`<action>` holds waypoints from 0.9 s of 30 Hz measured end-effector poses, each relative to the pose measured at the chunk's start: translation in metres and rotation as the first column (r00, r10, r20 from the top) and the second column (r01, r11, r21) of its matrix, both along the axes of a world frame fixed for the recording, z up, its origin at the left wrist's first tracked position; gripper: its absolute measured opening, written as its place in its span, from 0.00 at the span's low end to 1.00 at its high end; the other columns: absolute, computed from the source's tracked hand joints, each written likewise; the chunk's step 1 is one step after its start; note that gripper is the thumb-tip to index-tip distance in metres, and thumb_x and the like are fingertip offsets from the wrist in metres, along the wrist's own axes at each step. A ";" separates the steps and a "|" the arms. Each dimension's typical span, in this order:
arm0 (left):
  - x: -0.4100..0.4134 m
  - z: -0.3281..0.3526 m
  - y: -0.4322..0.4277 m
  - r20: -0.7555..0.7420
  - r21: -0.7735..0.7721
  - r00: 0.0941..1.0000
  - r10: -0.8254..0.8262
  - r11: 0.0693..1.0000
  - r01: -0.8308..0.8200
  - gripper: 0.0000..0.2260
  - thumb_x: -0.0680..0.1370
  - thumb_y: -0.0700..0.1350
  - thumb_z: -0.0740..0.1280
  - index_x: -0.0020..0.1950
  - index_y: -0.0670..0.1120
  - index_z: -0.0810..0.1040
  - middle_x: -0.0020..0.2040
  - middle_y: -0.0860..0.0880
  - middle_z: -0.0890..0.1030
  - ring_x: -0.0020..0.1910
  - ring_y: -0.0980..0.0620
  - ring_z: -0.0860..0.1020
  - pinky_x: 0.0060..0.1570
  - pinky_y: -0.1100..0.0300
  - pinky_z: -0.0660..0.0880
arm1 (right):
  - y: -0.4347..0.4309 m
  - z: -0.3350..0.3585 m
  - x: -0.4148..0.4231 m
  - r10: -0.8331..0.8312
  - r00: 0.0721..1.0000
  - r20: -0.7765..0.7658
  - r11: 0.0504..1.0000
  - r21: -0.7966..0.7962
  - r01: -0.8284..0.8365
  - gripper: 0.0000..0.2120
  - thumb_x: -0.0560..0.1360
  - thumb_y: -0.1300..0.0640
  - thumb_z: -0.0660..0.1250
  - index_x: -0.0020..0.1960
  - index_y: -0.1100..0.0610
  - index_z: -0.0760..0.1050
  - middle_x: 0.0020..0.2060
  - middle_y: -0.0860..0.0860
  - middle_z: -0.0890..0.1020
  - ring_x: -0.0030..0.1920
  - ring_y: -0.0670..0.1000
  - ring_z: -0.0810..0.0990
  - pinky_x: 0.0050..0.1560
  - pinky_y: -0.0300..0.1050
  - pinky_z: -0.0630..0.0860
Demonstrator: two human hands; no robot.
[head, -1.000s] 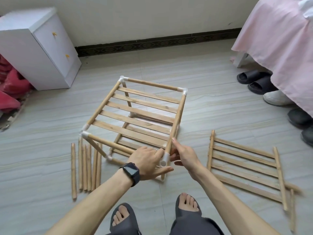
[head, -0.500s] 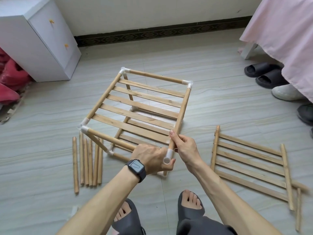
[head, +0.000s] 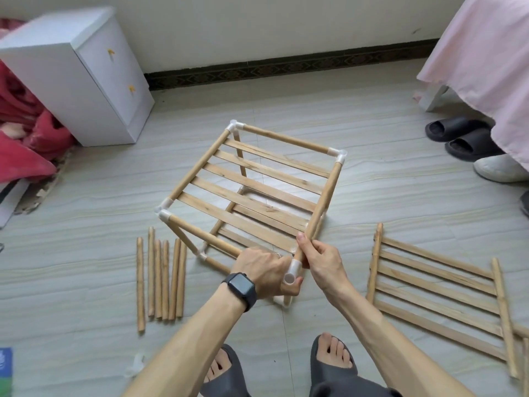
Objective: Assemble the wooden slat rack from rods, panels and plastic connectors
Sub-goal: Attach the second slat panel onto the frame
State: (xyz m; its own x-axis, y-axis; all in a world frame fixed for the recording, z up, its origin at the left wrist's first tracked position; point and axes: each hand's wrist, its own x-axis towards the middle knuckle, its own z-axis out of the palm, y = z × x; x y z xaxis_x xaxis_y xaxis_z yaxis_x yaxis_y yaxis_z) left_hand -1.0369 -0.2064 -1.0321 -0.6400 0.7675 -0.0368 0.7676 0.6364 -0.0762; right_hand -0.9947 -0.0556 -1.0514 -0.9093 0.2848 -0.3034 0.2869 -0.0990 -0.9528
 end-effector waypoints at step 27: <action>-0.027 -0.003 0.020 -0.089 0.195 0.994 -0.058 0.978 0.075 0.28 0.67 0.64 0.61 0.52 0.40 0.77 0.41 0.44 0.78 0.40 0.42 0.75 0.48 0.50 0.73 | 0.017 -0.006 -0.017 0.029 0.999 0.016 0.996 0.084 -0.030 0.31 0.78 0.40 0.69 0.39 0.70 0.75 0.32 0.54 0.72 0.36 0.50 0.72 0.43 0.50 0.72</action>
